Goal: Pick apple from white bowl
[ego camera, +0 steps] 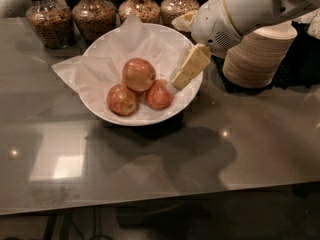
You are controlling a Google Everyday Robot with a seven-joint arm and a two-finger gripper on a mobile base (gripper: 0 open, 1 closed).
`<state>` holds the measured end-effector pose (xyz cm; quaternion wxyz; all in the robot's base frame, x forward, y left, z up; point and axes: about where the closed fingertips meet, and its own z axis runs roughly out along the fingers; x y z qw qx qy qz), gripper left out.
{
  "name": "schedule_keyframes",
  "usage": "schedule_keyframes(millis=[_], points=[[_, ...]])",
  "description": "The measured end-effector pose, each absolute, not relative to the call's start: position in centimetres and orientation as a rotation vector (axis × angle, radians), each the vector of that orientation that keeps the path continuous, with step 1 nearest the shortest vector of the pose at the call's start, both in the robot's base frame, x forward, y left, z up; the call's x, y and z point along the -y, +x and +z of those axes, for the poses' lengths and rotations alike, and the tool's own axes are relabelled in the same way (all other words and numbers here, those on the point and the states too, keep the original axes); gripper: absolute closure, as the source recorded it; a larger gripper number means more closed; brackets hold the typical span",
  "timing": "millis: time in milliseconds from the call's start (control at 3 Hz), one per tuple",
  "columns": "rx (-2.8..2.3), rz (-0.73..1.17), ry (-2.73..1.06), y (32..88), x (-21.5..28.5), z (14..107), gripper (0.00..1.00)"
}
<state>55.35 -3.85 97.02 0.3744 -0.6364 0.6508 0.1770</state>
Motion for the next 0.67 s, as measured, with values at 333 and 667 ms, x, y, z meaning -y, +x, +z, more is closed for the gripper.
schedule_keyframes(millis=[333,667], points=[[-1.579,0.452,-1.731,55.4,0.9,96.8,0.0],[-1.536,0.453,-1.805,55.4,-1.0,95.8,0.0]])
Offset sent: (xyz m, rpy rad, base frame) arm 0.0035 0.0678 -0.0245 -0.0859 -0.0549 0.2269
